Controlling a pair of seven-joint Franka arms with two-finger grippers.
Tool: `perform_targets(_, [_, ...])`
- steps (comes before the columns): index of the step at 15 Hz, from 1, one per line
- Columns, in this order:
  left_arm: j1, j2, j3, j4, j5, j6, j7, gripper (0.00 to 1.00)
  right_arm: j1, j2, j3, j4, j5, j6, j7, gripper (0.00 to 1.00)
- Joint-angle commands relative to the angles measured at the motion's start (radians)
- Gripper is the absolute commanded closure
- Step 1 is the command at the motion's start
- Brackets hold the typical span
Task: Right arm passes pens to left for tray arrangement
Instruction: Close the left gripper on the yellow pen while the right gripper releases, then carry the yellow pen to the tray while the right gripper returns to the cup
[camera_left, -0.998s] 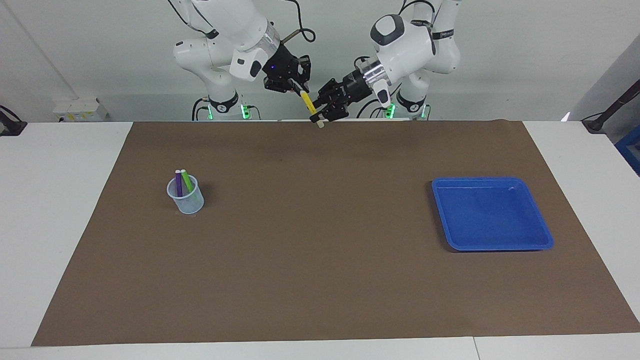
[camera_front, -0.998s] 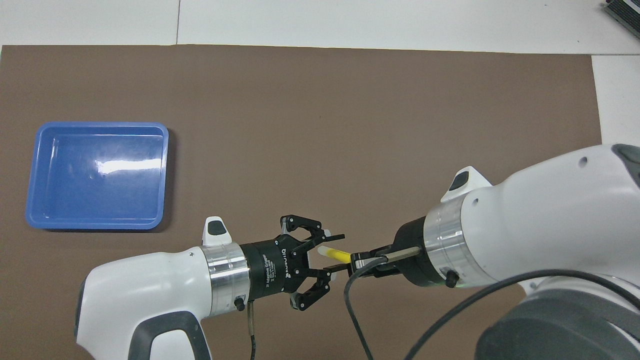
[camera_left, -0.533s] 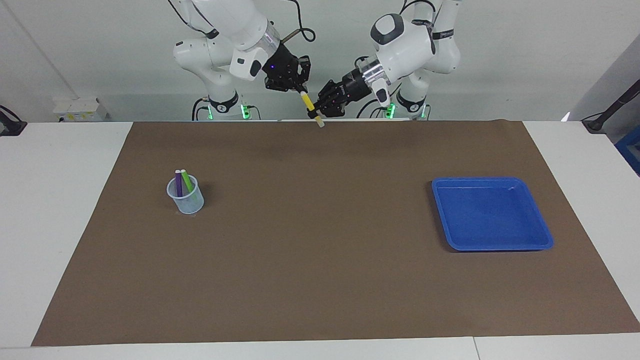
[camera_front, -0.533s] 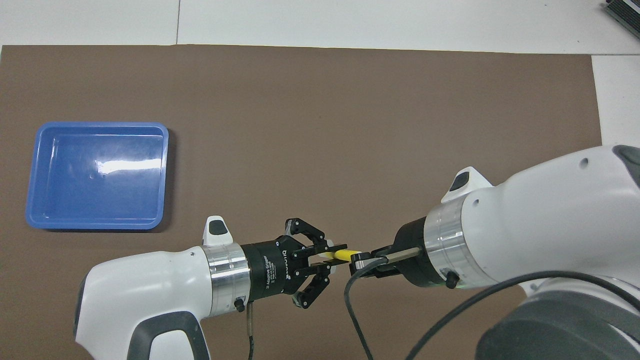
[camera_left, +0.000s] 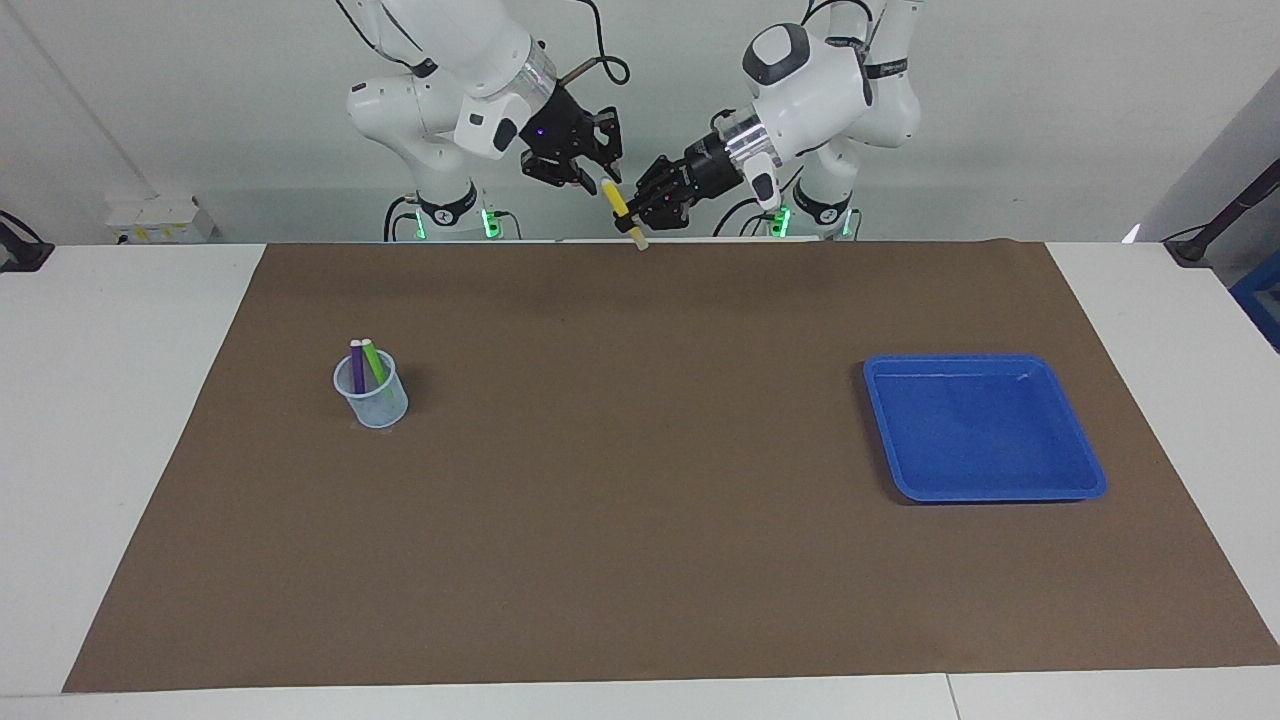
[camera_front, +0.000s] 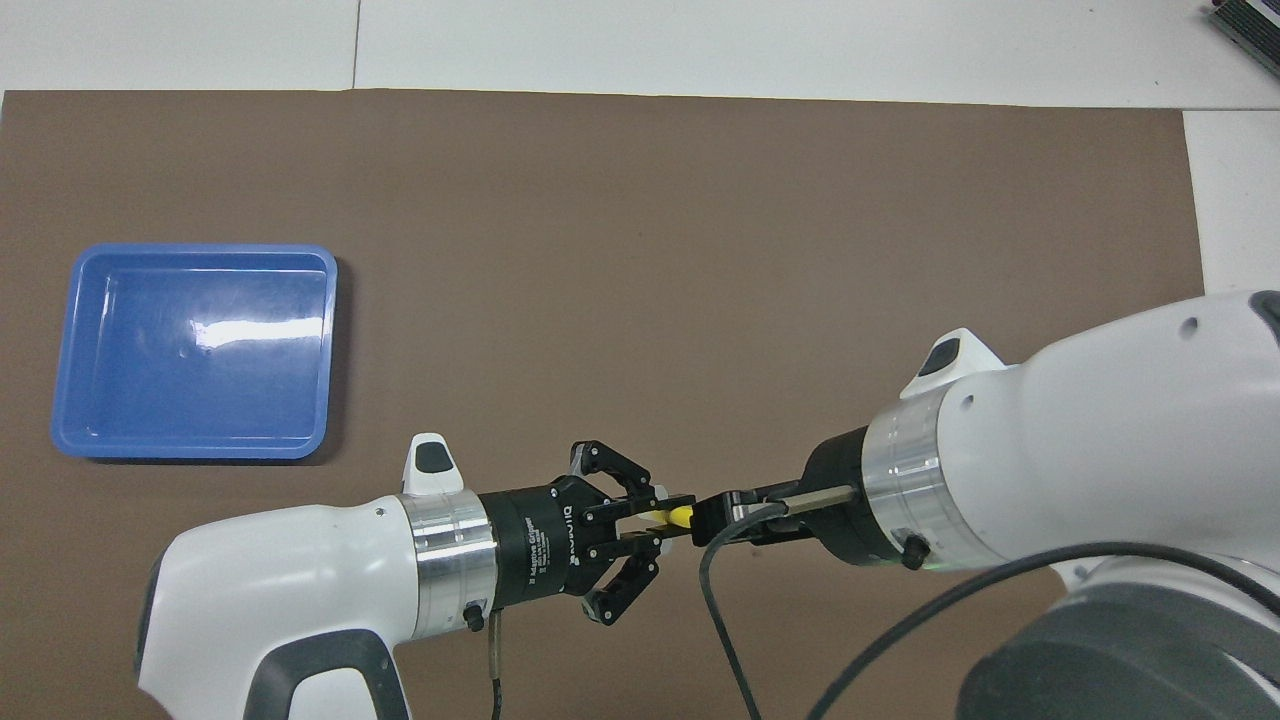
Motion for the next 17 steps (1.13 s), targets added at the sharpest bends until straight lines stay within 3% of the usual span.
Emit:
perform_targets(1, [0.015, -0.016, -0.001, -0.004, 0.038, -0.044, 0.037, 1.0, -0.001, -0.017, 0.005, -0.013, -0.119, 0.019, -0.001, 0.0])
perform_targets(4, [0.038, -0.017, 0.002, 0.002, 0.193, -0.166, 0.13, 1.0, -0.015, -0.017, -0.001, -0.01, -0.219, 0.014, -0.062, 0.0])
perform_targets(8, [0.116, -0.014, 0.008, 0.052, 0.372, -0.401, 0.389, 1.0, -0.067, -0.041, -0.006, -0.059, -0.427, 0.007, -0.249, 0.0])
perform_targets(11, [0.156, -0.011, 0.008, 0.077, 0.528, -0.533, 0.604, 1.0, -0.203, -0.041, -0.006, -0.079, -0.443, 0.017, -0.396, 0.0])
perform_targets(14, [0.159, -0.014, 0.008, 0.083, 0.69, -0.573, 0.768, 1.0, -0.337, -0.047, -0.006, -0.143, -0.452, 0.071, -0.635, 0.0])
perform_targets(17, [0.239, -0.014, 0.009, 0.086, 0.834, -0.647, 0.971, 1.0, -0.404, -0.06, -0.006, -0.211, -0.458, 0.111, -0.651, 0.02])
